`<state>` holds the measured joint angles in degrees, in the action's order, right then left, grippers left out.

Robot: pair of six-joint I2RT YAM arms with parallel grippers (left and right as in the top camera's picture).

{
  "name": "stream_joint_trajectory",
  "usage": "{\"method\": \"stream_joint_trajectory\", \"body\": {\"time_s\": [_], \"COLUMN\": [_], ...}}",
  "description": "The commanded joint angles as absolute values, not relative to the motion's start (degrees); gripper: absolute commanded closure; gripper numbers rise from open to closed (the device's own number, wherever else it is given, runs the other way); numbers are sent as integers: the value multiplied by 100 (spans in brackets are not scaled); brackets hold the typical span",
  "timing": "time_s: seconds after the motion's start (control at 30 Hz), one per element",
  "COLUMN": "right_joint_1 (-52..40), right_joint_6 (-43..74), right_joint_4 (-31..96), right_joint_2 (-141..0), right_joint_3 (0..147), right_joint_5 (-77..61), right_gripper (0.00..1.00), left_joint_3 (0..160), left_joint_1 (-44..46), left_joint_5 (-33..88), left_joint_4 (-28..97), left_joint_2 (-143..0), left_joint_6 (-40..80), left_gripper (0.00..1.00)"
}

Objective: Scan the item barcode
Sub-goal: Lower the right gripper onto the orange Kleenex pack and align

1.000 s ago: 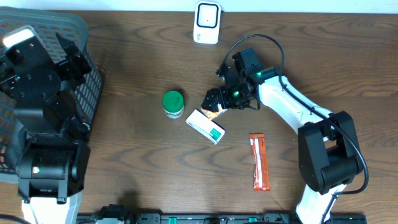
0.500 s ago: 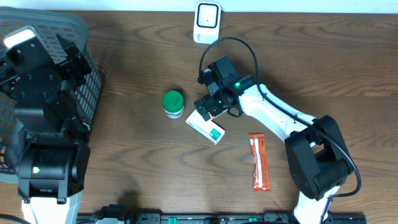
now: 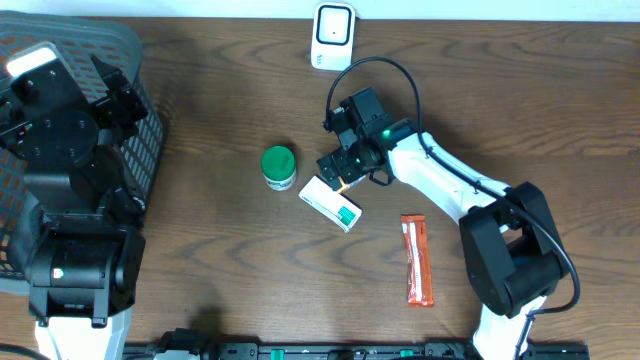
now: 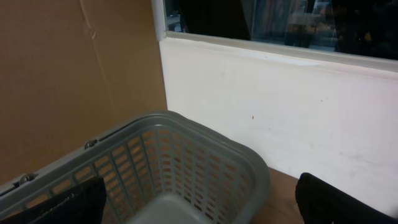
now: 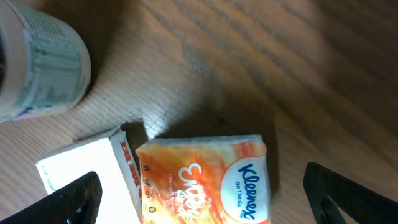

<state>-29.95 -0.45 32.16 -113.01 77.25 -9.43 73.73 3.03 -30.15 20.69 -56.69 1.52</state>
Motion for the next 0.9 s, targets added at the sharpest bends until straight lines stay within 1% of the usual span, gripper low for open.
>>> {"method": "stream_joint_trajectory", "body": {"time_s": [0.0,0.23,0.43,0.6,0.7,0.77,0.8,0.83,0.87], "right_joint_1": [-2971,-2919,-2919,-2917,-2919,-2919,-2919,-2919,-2919], "right_joint_6": [34,-10,-27,-27,-27,-27,-34,-38,-75], "right_joint_4": [3269,3271,3183,3170,3190,3192,3194,3205,3216], "right_joint_2": [-11456,-11502,-11758,-11972,-11992,-11990,-11990,-11990,-11990], "right_joint_3": [7800,7797,7797,7797,7797,7797,7797,7797,7797], "right_joint_5": [-1081,-1059,-860,-755,-757,-760,-749,-727,-722], "right_gripper": [1,2,6,8,12,12,11,3,1], "left_joint_3": [7330,7330,7330,7330,7330,7330,7330,7330,7330], "left_joint_1": [270,270,270,270,270,270,270,270,270], "left_joint_5": [-3061,-3061,-3061,-3061,-3061,-3061,-3061,-3061,-3061], "left_joint_4": [2075,2075,2078,2078,2078,2078,2078,2075,2078], "left_joint_2": [-5642,-5642,-5642,-5642,-5642,-5642,-5642,-5642,-5642], "left_joint_6": [185,185,185,185,185,185,185,185,185], "left_gripper": [4,4,4,4,4,4,4,4,4]}}
